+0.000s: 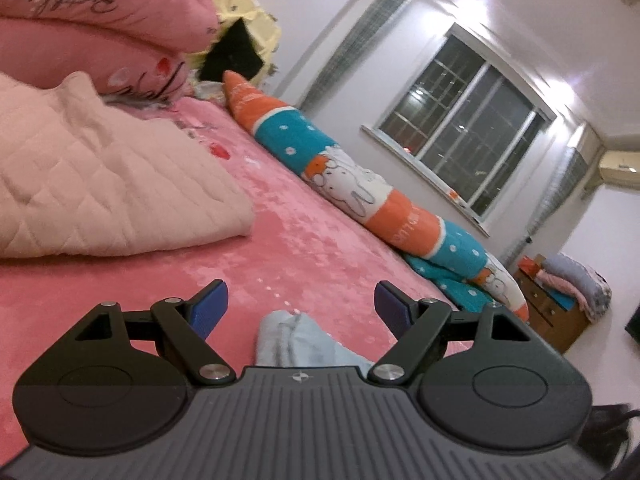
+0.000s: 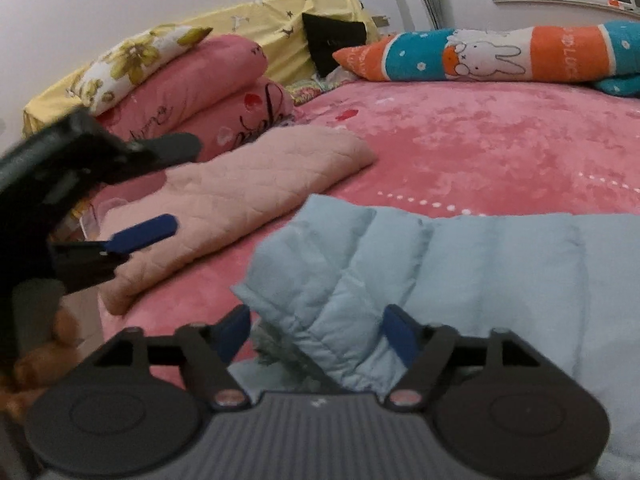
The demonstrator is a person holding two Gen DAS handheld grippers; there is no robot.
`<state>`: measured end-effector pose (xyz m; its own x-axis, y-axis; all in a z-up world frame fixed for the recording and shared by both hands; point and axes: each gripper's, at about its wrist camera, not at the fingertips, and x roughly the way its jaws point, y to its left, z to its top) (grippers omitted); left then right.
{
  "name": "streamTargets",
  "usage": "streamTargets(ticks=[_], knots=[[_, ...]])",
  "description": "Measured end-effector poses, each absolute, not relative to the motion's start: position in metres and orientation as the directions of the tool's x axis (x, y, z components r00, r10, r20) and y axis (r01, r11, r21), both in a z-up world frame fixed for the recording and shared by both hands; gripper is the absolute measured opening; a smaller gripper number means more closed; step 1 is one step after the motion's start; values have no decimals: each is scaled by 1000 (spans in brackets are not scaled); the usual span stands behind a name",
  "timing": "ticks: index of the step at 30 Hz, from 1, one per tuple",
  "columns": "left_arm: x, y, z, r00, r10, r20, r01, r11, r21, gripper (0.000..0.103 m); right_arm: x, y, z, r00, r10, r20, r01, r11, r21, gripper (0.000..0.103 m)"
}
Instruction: Fold large clothes
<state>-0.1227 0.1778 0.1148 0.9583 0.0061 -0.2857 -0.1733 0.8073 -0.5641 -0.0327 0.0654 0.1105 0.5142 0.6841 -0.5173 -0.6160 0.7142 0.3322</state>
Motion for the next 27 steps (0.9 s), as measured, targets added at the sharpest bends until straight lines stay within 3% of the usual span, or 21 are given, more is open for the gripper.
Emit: streamTargets(ticks=[5,9,18,27], knots=[[-118,167,115,961,-58,-269,-100,837,-538,98,-54,25,133,582,657,-479,-587,747,312,84],[-107,154,108,939,-116,-324,-65,864,-499,98,-62,-30,148,682,577,-450,-499,816,291,90],[-85,135,89,879,-164,-447,-54,898,-436,98,-40,-136,127,776,379,-504,-230,915,332,90],[-70,118,70,827,-138,-546,-64,940,-334,98,-32,-168,91,754,335,-565,-134,921,366,90]])
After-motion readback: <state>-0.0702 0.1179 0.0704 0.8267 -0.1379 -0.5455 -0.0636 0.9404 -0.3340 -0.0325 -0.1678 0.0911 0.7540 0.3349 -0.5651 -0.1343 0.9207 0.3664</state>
